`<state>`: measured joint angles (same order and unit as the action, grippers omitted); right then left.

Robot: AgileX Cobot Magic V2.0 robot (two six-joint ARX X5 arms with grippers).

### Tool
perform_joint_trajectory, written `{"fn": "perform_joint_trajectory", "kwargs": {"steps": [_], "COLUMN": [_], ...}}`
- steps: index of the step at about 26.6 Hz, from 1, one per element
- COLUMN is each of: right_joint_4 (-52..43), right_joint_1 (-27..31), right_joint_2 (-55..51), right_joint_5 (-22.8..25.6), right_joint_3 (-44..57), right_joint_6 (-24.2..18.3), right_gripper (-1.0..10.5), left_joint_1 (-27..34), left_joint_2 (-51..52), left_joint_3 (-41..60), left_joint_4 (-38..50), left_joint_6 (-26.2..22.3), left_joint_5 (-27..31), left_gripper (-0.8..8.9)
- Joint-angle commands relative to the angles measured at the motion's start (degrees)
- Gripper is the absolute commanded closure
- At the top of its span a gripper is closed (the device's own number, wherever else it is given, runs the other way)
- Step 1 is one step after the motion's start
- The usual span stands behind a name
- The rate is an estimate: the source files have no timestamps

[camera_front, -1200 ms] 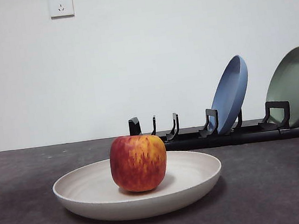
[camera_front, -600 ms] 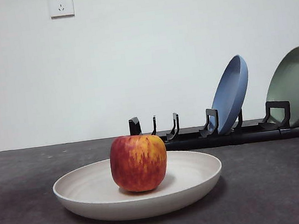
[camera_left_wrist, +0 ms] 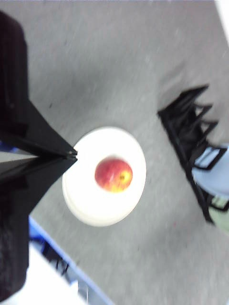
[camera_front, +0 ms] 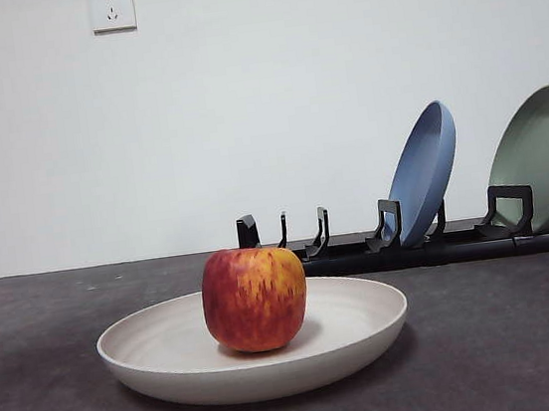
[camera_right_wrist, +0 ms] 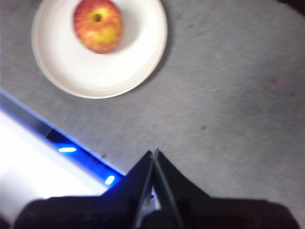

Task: Take the yellow plate from the plate rack,put the plate on the table,take the apple from the table,put the apple in the plate

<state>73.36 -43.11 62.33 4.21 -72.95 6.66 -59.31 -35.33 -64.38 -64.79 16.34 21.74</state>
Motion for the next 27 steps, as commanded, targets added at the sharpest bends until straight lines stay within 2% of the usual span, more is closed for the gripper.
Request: {"fn": "perform_joint_trajectory", "kwargs": {"steps": [1, 4, 6, 9, 12, 16, 19, 22, 27], "right_joint_4": [-0.4, -0.4, -0.4, -0.4, -0.4, -0.4, -0.4, -0.4, -0.4], "right_joint_1": [0.0, 0.0, 0.0, 0.0, 0.0, 0.0, 0.0, 0.0, 0.0], "right_joint_2": [0.1, 0.1, 0.1, 0.1, 0.1, 0.1, 0.1, 0.1, 0.1], "right_joint_5": [2.0, 3.0, 4.0, 4.8, 4.8, 4.8, 4.8, 4.8, 4.8], "right_joint_3": [0.4, 0.4, 0.4, 0.4, 0.4, 0.4, 0.4, 0.4, 0.4], "right_joint_6": [0.3, 0.3, 0.3, 0.3, 0.3, 0.3, 0.3, 0.3, 0.3], "right_gripper": [9.5, 9.5, 9.5, 9.5, 9.5, 9.5, 9.5, 9.5, 9.5], "left_joint_1": [0.0, 0.5, 2.6, 10.2, 21.4, 37.0, 45.8, 51.6, 56.5], "left_joint_2": [0.0, 0.1, 0.2, 0.6, 2.6, 8.7, 13.9, 18.9, 24.7], "left_joint_3": [0.4, 0.8, 1.1, 3.2, 9.4, 23.1, 33.6, 42.0, 51.0], "left_joint_4": [4.3, 10.6, 13.5, 18.6, 28.4, 45.2, 55.1, 58.6, 58.4], "left_joint_6": [-1.4, -2.2, -5.0, -9.5, -12.2, -15.5, -16.0, -16.1, -16.9], "left_joint_5": [5.4, 12.3, 16.9, 17.4, 11.8, -3.3, -12.9, -16.5, -16.4], "left_gripper": [8.17, 8.17, 8.18, 8.17, 8.17, 8.17, 8.17, 8.17, 8.17]}}
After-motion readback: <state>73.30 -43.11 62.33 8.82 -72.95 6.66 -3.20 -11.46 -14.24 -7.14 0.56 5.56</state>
